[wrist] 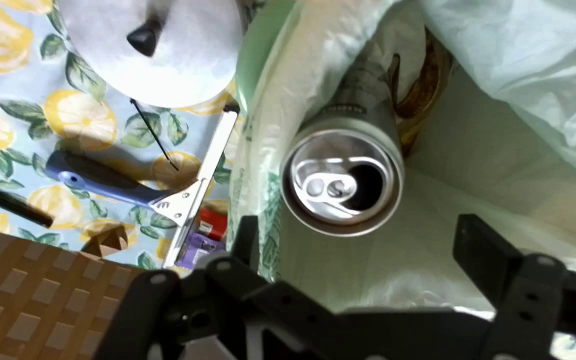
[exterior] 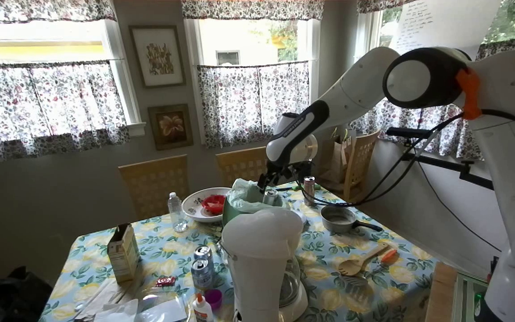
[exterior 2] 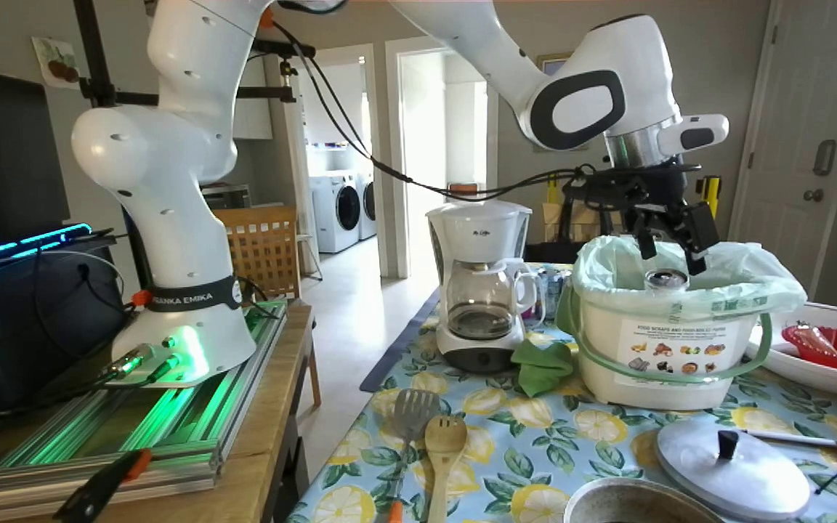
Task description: Put the can into the bin
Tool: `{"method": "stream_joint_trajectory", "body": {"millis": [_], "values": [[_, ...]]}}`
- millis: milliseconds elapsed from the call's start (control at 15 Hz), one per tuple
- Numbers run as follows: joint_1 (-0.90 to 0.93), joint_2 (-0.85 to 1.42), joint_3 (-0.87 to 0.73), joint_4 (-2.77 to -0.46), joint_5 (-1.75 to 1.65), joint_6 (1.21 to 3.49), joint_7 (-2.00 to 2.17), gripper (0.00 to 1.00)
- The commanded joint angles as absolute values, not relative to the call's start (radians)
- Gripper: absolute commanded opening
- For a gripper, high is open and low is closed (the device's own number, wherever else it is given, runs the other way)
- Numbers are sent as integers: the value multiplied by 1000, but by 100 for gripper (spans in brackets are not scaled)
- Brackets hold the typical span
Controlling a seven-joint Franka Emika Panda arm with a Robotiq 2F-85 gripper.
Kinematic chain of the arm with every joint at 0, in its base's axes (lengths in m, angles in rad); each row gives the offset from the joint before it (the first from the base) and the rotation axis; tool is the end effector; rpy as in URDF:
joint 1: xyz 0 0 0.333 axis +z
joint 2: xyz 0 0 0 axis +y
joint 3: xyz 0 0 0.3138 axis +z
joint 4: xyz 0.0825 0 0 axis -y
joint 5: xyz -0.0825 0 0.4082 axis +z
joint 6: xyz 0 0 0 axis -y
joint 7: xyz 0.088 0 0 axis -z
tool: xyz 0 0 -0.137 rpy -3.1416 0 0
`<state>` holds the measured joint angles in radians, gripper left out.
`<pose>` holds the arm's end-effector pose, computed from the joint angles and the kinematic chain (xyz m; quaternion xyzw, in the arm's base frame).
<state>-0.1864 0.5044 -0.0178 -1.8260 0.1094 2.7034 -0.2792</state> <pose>0.6935 -0.1451 0.2510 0.9823 -0.0056 0.1866 0.0172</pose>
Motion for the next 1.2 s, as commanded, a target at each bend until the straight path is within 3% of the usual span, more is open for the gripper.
{"method": "stream_joint_trajectory", "body": {"millis": [0,467,1000,1133], "values": [[-171,417,-71,-1848,36,2496,-210,100],[-208,272,-80,-1928,25,2263,-349,100],[-220,145,-105,-2124,63,2337,-367,100],[-213,194,-109,-2063,42,2309,-373,100]]}}
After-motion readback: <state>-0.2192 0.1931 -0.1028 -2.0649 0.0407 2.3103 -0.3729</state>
